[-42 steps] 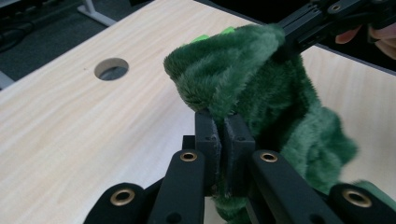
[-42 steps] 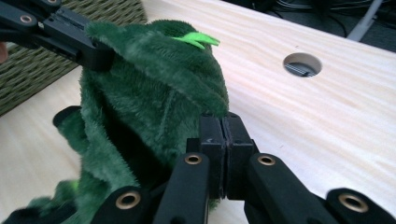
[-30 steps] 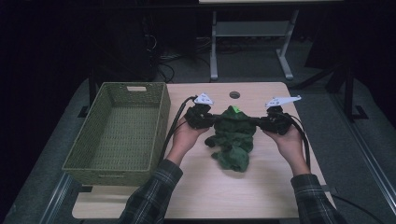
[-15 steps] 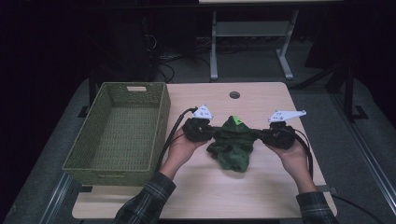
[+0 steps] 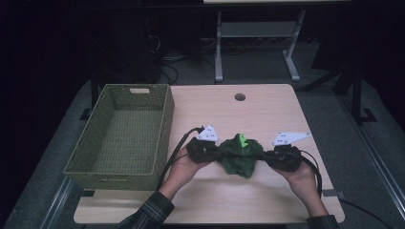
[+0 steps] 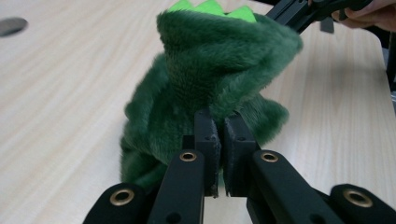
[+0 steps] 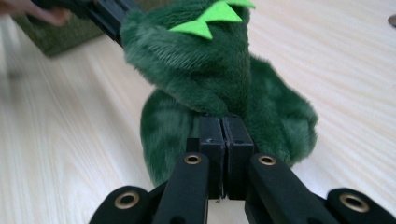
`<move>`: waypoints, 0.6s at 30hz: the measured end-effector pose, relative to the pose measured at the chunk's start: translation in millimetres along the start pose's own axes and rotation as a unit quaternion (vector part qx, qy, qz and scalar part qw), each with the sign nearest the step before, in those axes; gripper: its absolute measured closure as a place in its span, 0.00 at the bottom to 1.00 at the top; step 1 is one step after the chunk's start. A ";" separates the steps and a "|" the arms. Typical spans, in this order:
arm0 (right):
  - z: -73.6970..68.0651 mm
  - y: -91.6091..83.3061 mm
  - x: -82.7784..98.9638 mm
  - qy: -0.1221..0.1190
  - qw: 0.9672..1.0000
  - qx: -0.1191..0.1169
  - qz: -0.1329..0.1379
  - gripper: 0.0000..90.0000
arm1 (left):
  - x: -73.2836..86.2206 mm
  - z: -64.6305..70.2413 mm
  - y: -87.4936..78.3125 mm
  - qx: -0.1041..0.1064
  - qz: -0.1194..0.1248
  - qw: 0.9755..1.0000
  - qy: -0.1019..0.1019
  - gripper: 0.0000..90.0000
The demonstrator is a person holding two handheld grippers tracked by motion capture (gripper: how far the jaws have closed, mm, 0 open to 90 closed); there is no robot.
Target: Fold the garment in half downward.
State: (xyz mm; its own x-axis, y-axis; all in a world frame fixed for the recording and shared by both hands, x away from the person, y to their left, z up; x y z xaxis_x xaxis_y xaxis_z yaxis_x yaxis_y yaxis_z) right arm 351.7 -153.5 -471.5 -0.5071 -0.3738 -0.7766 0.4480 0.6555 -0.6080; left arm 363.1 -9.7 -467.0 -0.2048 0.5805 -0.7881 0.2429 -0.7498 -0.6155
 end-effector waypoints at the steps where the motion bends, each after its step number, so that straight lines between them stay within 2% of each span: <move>1: -1.5 0.2 2.5 -0.004 1.000 0.003 -0.002 0.98 | 3.5 2.2 1.6 0.002 -0.003 1.000 0.002 0.95; 2: -3.8 0.9 5.8 -0.002 1.000 -0.003 -0.003 0.98 | 6.4 3.9 3.0 0.003 -0.005 1.000 0.001 0.95; 5: -6.6 3.7 16.5 -0.001 1.000 0.002 -0.021 0.98 | 15.3 8.8 8.7 0.008 -0.011 1.000 0.003 0.95; 6: -8.3 4.7 19.3 -0.001 1.000 -0.001 -0.020 0.98 | 18.9 10.3 10.9 0.009 -0.015 1.000 0.005 0.95; 9: -10.5 8.0 31.4 0.003 0.999 -0.004 -0.040 0.98 | 29.0 14.2 17.0 0.014 -0.026 1.000 0.007 0.95; 11: -12.4 9.4 36.5 0.005 0.999 -0.009 -0.040 0.98 | 35.2 15.7 20.8 0.018 -0.036 0.999 0.008 0.95; 14: -12.8 14.3 46.5 0.012 0.998 -0.011 -0.061 0.98 | 42.9 18.5 26.7 0.024 -0.046 0.999 0.008 0.95; 18: -13.6 21.1 55.8 0.018 0.997 -0.020 -0.075 0.98 | 51.5 20.6 34.0 0.027 -0.062 0.998 0.012 0.96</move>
State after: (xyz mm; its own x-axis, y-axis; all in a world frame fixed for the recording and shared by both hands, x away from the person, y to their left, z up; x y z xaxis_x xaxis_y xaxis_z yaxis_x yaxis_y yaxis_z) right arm 322.9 -151.6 -525.4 -0.5928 -0.4462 -0.6705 0.3362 0.6194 -0.7094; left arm 341.3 -11.8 -528.3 -0.2063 0.6767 -0.7068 0.1661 -0.6876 -0.7068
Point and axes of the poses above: each handheld gripper's, and its own axes: y roughly forward along the jaws, x roughly out of its underside, z roughly to its right, the point moved 10 cm from there along y, roughly forward along the jaws, and after that the axes turned 4 degrees about y, right-handed, at the moved point
